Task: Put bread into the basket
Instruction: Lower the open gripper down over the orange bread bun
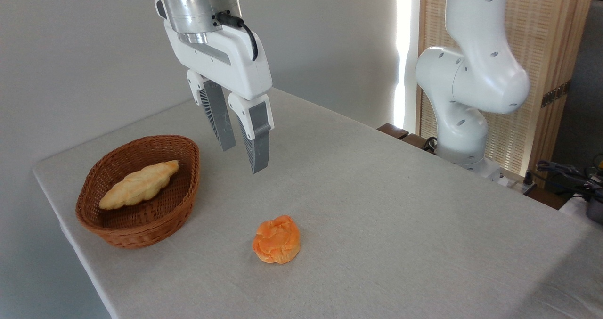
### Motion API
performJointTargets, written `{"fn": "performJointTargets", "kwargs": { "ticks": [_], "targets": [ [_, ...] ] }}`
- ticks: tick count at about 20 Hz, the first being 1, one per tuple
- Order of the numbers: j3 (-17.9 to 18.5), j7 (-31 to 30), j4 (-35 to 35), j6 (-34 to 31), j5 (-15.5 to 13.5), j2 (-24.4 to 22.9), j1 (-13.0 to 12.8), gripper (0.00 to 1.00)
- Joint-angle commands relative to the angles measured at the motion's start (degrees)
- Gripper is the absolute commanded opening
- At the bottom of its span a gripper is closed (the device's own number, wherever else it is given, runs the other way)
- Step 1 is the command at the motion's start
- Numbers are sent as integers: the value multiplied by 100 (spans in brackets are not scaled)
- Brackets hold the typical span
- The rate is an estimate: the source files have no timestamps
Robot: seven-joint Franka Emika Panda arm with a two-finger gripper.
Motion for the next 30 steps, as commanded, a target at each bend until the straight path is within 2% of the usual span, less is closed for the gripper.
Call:
{"fn": "performJointTargets", "kwargs": {
  "ticks": [1,18,22,27,30],
  "targets": [
    [20,21,68,30,4,24,3,100],
    [11,56,-108,83,4,-47,39,100],
    [20,82,-345,417,4,-108,39,100],
    [55,108,-1310,1356,22,-529,74,100],
    [55,126,-1724,1805,22,-618,82,100]
  ]
}}
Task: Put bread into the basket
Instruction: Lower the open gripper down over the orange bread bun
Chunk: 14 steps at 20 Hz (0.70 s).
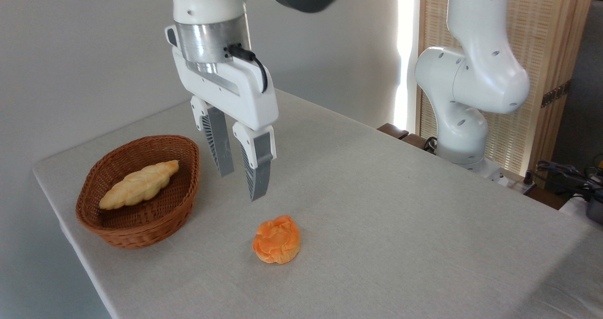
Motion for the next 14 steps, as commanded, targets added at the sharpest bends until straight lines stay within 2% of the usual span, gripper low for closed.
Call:
{"fn": "performJointTargets", "kwargs": {
  "ticks": [1,7,14],
  "targets": [
    [33,142,-720,624,22,-315,12,100],
    [25,133,-1766,1715,31,-297,-23,100],
    [16,124,-1960,1742,4,-236,-32,100]
  ]
}}
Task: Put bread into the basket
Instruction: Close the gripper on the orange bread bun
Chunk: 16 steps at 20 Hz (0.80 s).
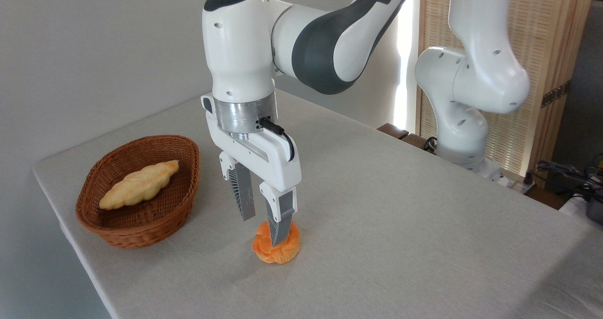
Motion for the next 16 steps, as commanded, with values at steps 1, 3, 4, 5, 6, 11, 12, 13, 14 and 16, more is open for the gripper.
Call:
{"fn": "performJointTargets", "kwargs": {
  "ticks": [1,3,4,5,6,11,12,13,14,16],
  "targets": [
    [24,102,-223,83,4,-70,-24,100],
    [15,110,-311,74,4,-35,-24,100],
    [6,102,-337,74,4,18,-24,100],
    [6,110,-355,65,4,44,-33,100],
    [6,119,-381,56,4,79,-33,99],
    [-3,154,-381,47,74,202,-33,44],
    [-12,154,-381,48,75,229,-33,36],
    [-38,154,-381,48,75,238,-33,32],
    [-47,163,-381,48,75,238,-33,28],
    [-47,163,-373,48,75,247,-33,28]
  ]
}}
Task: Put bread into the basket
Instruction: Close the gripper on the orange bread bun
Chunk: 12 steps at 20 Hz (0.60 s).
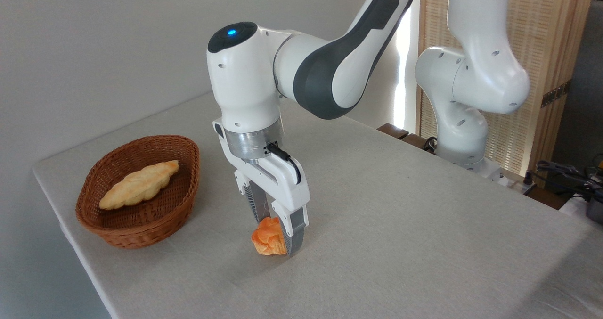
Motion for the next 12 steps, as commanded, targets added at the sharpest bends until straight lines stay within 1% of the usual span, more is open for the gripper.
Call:
{"fn": "performJointTargets", "kwargs": {
  "ticks": [1,9,11,12],
  "targets": [
    [11,83,-12,47,75,44,-13,28],
    [2,110,67,-14,75,27,-4,28],
    [-146,110,347,-355,57,35,-4,28],
    [-191,101,583,-670,5,35,-4,28]
  ]
}}
